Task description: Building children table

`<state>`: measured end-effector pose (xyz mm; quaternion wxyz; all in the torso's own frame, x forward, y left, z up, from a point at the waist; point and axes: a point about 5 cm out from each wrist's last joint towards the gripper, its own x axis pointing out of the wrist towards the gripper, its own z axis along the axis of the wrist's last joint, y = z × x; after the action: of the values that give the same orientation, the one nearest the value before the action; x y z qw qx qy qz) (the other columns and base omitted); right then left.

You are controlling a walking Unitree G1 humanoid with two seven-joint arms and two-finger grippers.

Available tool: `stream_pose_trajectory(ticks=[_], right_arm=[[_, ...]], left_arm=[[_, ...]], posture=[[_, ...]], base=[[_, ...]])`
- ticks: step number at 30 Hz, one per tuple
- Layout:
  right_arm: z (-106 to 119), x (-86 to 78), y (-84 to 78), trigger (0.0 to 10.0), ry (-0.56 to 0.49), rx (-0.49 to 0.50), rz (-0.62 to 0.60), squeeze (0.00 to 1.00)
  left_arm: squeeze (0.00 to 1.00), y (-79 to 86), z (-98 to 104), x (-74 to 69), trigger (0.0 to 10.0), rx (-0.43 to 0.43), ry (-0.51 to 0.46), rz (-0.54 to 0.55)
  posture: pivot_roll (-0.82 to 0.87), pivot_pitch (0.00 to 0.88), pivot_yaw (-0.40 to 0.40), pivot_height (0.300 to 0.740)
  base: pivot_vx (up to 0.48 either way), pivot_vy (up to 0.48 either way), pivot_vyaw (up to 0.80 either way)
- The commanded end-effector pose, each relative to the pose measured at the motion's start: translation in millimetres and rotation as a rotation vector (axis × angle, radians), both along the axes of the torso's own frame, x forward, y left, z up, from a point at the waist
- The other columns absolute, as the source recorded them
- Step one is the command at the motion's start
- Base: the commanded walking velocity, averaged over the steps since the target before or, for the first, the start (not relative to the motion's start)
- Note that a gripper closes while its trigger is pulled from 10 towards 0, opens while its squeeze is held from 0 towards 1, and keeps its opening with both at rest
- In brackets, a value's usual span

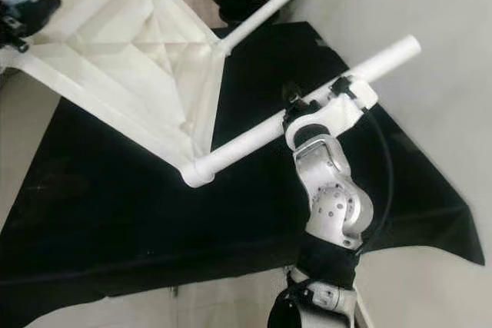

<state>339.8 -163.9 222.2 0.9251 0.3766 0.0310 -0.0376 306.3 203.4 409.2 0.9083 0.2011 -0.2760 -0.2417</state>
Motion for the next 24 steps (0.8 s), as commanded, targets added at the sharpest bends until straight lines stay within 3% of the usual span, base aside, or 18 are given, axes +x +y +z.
stream_pose_trajectory(ticks=[1,8,12,21,22,23,24], right_arm=[[-81.3,-3.5,22.0,10.0,0.417,-0.095,0.122,0.0],[-92.1,4.5,7.8,10.0,0.488,-0.14,0.053,0.0],[-105.6,13.0,-9.2,10.0,0.542,-0.183,-0.044,0.0],[-130.4,8.9,-20.7,10.0,0.618,-0.243,-0.084,0.0],[-140.4,6.0,-22.2,10.0,0.646,-0.258,-0.084,0.0],[-150.8,1.4,-24.0,10.0,0.684,-0.274,-0.084,0.0],[-150.8,1.4,-24.0,10.0,0.684,-0.274,-0.084,0.0]], left_arm=[[1.0,-22.2,28.0,-27.6,10.0,0.02,-0.155,-0.169],[1.0,-28.9,31.3,-26.9,10.0,0.017,-0.143,-0.218],[1.0,-34.1,34.5,-27.7,10.0,0.028,-0.138,-0.238],[0.99,-39.8,33.6,-33.3,10.0,0.034,-0.125,-0.272],[0.56,-41.7,32.0,-35.5,10.0,0.029,-0.112,-0.29],[0.0,-43.9,28.9,-37.4,10.0,0.026,-0.098,-0.303],[0.0,-43.9,28.9,-37.4,10.0,0.026,-0.098,-0.303]], posture=[[0.05,0.074,0.034,0.74],[0.05,0.078,0.041,0.74],[0.06,0.092,0.046,0.74],[0.07,0.112,0.047,0.74],[0.07,0.121,0.049,0.74],[0.08,0.128,0.048,0.74],[0.08,0.128,0.048,0.74]], base=[[0.0,0.0,0.0],[0.0,0.0,0.0],[0.0,0.0,0.0],[0.0,0.0,0.0],[0.0,0.0,0.0],[0.0,0.0,0.0],[0.0,0.0,0.0]])
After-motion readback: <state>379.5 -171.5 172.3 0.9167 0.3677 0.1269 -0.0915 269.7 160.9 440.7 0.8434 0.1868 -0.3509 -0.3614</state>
